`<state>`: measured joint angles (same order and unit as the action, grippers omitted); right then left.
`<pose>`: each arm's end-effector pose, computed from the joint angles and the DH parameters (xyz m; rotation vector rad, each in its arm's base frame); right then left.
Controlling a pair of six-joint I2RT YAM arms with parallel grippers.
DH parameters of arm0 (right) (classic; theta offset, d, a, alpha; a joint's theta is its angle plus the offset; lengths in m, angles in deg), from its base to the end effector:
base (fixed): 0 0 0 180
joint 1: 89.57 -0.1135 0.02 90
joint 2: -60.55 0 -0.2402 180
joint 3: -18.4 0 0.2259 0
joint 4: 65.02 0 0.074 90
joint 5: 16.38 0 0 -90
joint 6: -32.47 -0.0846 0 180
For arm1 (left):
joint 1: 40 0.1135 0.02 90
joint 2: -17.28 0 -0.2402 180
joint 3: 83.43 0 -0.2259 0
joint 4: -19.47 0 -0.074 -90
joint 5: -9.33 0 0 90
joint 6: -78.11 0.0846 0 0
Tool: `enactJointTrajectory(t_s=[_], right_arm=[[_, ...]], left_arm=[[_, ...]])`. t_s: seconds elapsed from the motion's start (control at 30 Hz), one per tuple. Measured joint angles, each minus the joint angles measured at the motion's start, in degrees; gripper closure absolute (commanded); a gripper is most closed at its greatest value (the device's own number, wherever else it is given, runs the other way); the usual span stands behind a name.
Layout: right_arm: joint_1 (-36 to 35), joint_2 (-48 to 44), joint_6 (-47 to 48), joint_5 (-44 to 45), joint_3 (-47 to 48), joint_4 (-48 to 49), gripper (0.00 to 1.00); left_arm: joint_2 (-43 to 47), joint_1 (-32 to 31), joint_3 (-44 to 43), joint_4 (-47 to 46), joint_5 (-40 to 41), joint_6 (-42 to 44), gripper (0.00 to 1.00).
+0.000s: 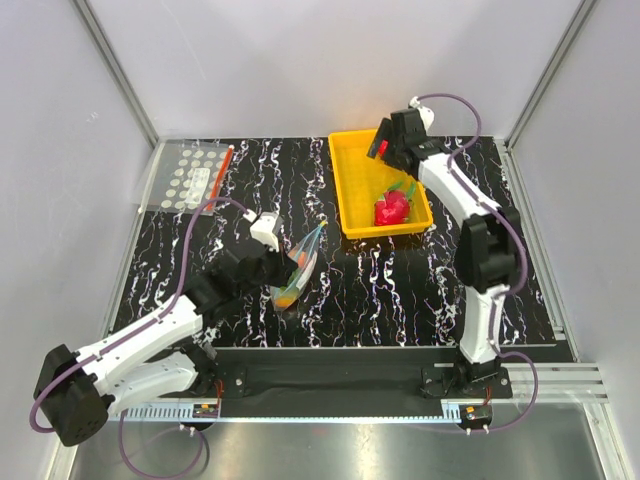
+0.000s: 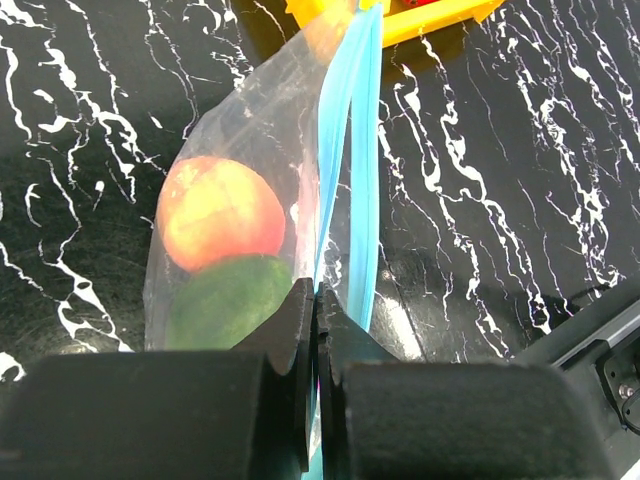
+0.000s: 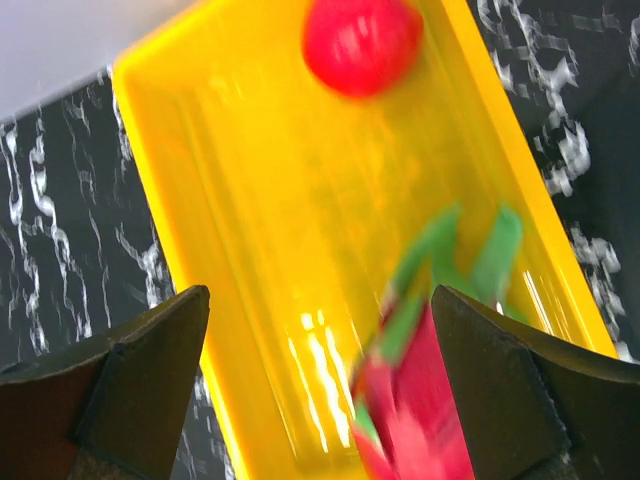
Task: Place the food in the zip-top bag and seal the zipper
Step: Pick up the fake fruit from the bin.
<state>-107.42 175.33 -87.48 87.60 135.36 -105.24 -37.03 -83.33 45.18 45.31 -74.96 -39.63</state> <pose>0.4530 0.1244 0.2440 0.3649 2.1880 0.1890 0.1834 -0.1614 0.2210 0.2272 2.1247 -0.6480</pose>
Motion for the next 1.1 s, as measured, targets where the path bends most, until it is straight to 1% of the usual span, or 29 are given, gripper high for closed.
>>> enactJointTrajectory(t_s=[0.13,0.27,0.4,0.57,0.7,0.93,1.1], right_arm=[[1.8,11.0,-0.2,-1.5,12.4,-0.6,0.0],[4.0,18.9,-2.5,-1.7,18.8,-1.6,0.0],[5.6,22.9,-6.9,-1.5,19.8,-1.5,0.0],[6.2,25.7,-14.1,-0.5,20.2,1.0,0.0],[6.3,30.4,-18.5,-1.2,25.1,3.8,0.0],[6.3,33.1,-22.4,-0.7,25.7,9.6,0.0],[6.3,33.6,-24.0,2.2,25.8,12.3,0.0]], left_arm=[[0.3,0.0,0.9,-1.3,-0.8,-0.2,1.0],[0.4,0.0,1.9,-2.6,-1.7,-0.5,1.0],[0.4,0.0,2.4,-3.7,-2.7,-1.0,1.0],[0.4,0.0,2.8,-4.2,-3.4,-1.2,1.0],[1.3,0.0,2.8,-4.1,-3.6,-1.2,1.0],[4.4,0.0,3.6,-4.1,-3.9,-1.4,1.0],[4.5,0.0,3.7,-4.1,-3.9,-1.4,1.0]])
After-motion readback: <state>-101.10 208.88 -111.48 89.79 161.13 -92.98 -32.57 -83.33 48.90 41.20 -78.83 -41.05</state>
